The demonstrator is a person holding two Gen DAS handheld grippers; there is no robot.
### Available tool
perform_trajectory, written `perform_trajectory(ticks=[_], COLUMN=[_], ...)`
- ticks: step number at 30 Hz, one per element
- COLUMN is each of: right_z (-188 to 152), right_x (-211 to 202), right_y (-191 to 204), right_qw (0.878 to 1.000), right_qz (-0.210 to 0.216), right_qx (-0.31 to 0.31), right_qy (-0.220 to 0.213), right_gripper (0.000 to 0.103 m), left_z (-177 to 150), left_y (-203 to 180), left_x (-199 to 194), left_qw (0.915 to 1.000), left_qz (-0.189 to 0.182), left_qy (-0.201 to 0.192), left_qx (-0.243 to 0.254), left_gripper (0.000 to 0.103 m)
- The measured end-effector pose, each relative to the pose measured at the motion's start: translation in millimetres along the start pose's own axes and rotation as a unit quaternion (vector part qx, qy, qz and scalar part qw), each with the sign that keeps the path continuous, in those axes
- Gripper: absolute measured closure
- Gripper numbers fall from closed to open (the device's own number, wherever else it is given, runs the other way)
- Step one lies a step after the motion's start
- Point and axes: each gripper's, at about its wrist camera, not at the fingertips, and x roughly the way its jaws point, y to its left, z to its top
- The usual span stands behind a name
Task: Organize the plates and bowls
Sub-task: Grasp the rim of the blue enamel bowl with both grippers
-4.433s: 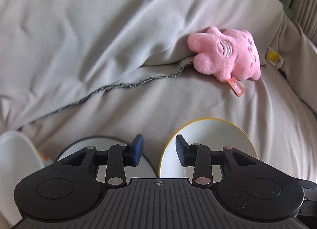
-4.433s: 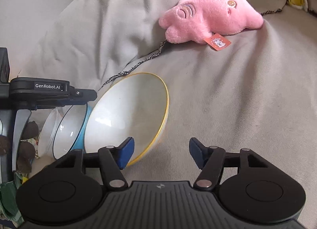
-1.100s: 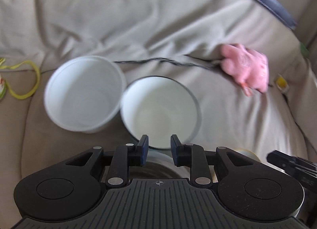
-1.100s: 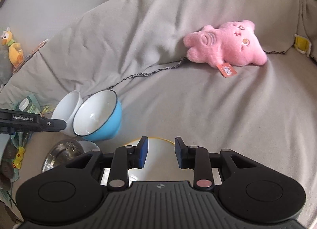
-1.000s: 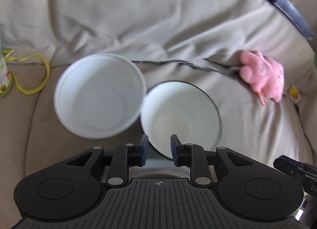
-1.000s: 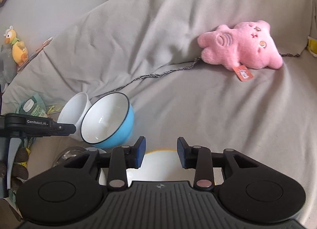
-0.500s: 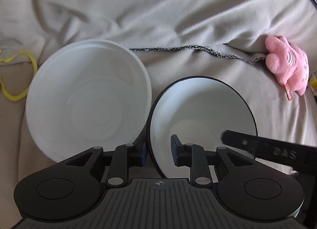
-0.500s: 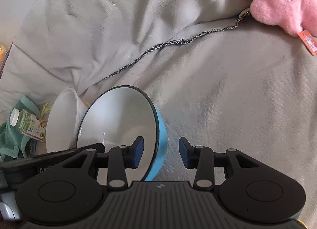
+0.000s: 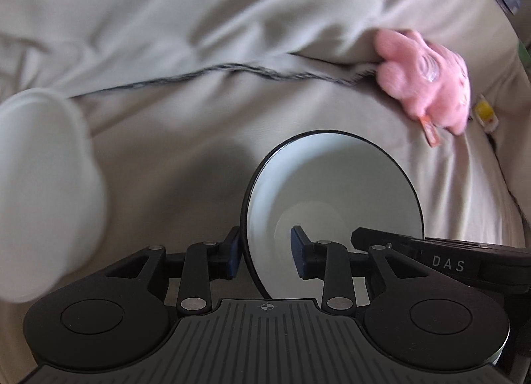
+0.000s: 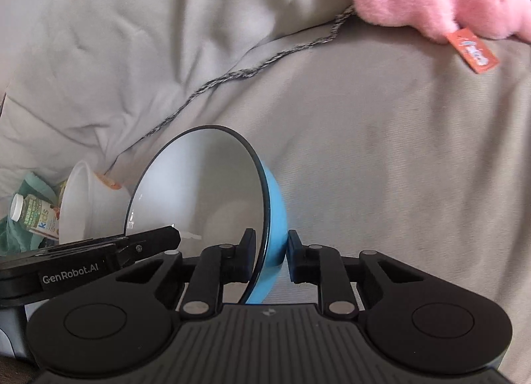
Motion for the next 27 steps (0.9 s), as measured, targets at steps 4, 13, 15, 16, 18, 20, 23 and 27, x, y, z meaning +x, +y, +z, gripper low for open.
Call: perform_trajectory(ticks=[4, 13, 15, 16, 18, 20, 23, 27], right_z=[6.1, 6.3, 6.9, 6.9, 6.3, 2.7, -1.4, -6.9], right_x=[-4.5, 6.0, 10.7, 10.8, 9.2, 3.5, -8.4, -40.5], right_y=[-33.2, -43.7, -43.0, -42.4, -41.5, -40.2, -37.7, -24.4], right_qw=[0.999, 0.999, 0.999, 0.999, 0.999, 0.999, 0.999, 0.998], right_qz=[0.008, 0.019, 0.025, 0.023, 0.023, 0.022, 0.03, 0.035], right_qx=[0.038, 0.04, 0.041, 0.04, 0.036, 0.032, 0.028, 0.005], right_qy=[-0.01, -0.001, 0.002, -0.001, -0.005, -0.013, -0.022, -0.053], right_gripper=[0.084, 0.084, 0.084, 0.084, 0.083, 0.083, 0.081, 0.081], left_z=[11.3, 10.0, 9.4, 9.5, 9.8, 8.9, 5.6, -1.0], left_y=[-27.7, -30.9, -35.2, -36.2, -35.6, -35.7, -41.0, -54.0], left_x=[9.0, 45.3, 43.2, 41.4, 38.3, 31.2, 13.6, -19.9], left_qw=[0.9995, 0.9956, 0.9958, 0.996, 0.9966, 0.9972, 0.997, 0.9962], left_qz=[0.019, 0.042, 0.05, 0.052, 0.049, 0.042, 0.04, 0.038], left_qy=[0.0, 0.075, 0.063, 0.057, 0.051, 0.04, 0.022, -0.001], left_qx=[0.026, 0.039, 0.044, 0.044, 0.043, 0.046, 0.062, 0.078], left_gripper=[0.069, 0.071, 0.069, 0.069, 0.07, 0.07, 0.07, 0.07])
